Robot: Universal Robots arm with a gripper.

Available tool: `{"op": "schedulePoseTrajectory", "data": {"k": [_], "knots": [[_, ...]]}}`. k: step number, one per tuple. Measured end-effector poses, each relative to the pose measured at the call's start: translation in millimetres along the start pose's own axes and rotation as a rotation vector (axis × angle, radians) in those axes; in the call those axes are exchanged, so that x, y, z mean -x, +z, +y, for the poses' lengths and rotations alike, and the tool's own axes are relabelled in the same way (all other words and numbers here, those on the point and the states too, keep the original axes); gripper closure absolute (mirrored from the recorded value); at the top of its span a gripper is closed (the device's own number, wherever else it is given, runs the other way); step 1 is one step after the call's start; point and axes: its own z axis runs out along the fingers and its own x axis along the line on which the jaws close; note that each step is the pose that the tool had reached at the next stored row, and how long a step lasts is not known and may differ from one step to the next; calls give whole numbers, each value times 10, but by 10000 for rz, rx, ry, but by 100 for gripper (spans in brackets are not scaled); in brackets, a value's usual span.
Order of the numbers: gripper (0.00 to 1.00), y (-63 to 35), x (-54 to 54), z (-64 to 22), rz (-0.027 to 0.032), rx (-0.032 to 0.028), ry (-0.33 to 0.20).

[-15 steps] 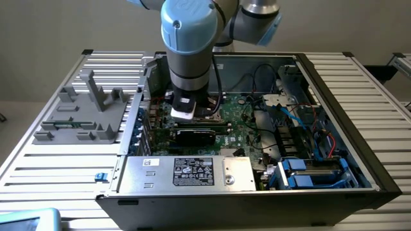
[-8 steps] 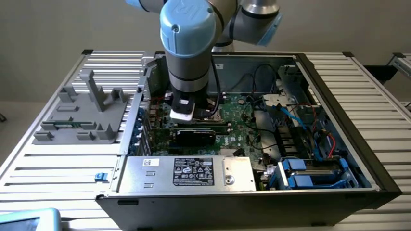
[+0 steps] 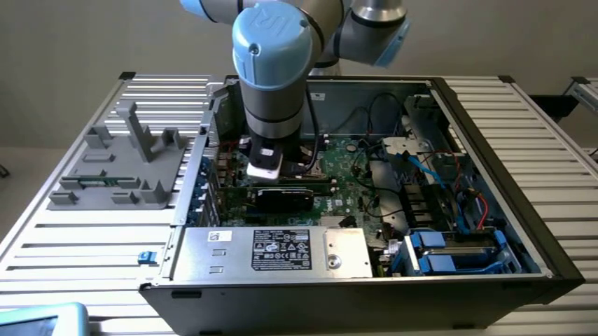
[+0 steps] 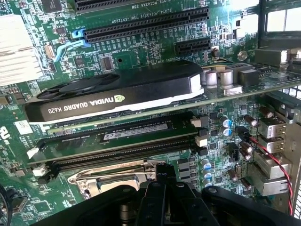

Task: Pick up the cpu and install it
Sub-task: 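Install the second cpu locking lever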

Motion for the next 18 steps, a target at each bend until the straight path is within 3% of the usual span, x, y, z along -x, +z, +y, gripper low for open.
{"op": "schedulePoseTrajectory", "data": {"k": [18], "knots": [[89, 51, 30, -8, -1, -4, 0]]}}
